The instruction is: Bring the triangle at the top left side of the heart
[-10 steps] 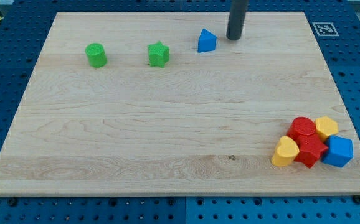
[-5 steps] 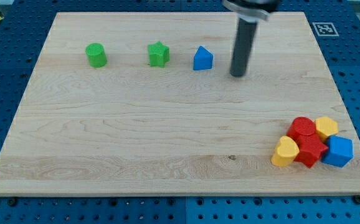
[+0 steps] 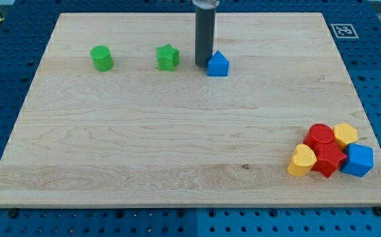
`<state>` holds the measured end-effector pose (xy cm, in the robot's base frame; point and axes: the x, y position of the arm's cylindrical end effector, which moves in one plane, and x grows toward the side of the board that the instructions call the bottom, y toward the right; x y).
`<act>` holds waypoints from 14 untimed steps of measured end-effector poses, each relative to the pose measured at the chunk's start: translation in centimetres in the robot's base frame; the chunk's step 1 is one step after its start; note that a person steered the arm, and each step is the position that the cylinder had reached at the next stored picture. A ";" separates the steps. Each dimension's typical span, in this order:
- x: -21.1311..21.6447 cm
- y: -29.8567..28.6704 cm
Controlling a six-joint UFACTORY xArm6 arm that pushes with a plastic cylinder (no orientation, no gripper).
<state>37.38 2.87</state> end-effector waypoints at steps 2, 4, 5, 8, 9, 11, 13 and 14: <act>8.0 6.6; -1.3 -1.3; -4.4 3.4; 1.9 9.4; -3.0 8.5; 0.0 4.3; 7.8 8.5; 7.4 8.0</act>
<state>44.75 10.85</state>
